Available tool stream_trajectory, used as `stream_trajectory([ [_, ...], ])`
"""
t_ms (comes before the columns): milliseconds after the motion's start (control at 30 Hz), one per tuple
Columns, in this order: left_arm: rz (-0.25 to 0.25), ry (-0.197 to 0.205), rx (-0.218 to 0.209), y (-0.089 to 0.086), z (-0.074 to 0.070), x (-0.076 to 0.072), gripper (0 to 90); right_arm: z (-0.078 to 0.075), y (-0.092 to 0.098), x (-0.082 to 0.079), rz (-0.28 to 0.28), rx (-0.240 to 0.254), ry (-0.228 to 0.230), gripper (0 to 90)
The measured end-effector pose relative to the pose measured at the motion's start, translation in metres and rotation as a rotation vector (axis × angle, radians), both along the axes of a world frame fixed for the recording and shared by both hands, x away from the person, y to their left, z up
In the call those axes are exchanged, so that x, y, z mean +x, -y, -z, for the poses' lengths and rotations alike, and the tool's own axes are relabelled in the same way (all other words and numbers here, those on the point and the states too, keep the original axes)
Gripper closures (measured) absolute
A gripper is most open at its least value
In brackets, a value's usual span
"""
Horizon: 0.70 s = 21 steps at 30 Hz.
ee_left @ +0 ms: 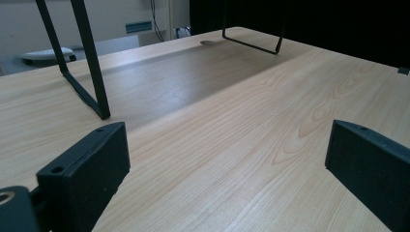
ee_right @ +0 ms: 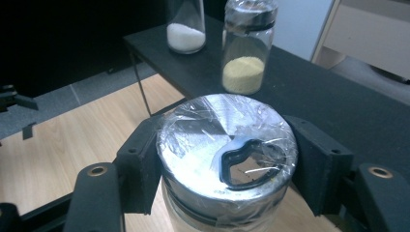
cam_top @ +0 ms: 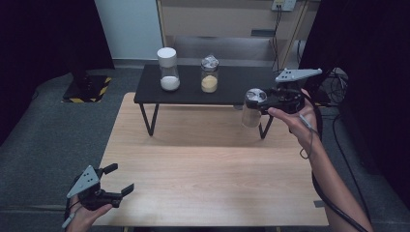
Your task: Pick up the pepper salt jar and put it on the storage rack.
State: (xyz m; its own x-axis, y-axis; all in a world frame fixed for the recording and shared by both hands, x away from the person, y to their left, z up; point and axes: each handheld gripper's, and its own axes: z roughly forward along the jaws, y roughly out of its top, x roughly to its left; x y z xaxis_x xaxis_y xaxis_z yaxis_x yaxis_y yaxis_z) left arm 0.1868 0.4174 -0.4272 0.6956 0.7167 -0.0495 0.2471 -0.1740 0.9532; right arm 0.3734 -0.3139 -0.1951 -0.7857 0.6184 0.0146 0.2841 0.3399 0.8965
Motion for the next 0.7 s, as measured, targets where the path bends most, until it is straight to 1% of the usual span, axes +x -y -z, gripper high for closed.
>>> stream_trajectory([
  [233,0.000,-0.001,0.001,0.000,0.000,0.000,1.0,-0.009,-0.003,0.006,0.022,0.002,0.012,35.3],
  [533,0.000,0.000,0.001,0.000,0.000,0.000,1.0,-0.020,-0.011,0.014,0.079,0.008,0.014,35.3],
  [700,0.001,-0.001,0.000,0.000,0.000,0.000,1.0,-0.025,-0.015,0.018,0.105,0.007,0.026,35.3],
])
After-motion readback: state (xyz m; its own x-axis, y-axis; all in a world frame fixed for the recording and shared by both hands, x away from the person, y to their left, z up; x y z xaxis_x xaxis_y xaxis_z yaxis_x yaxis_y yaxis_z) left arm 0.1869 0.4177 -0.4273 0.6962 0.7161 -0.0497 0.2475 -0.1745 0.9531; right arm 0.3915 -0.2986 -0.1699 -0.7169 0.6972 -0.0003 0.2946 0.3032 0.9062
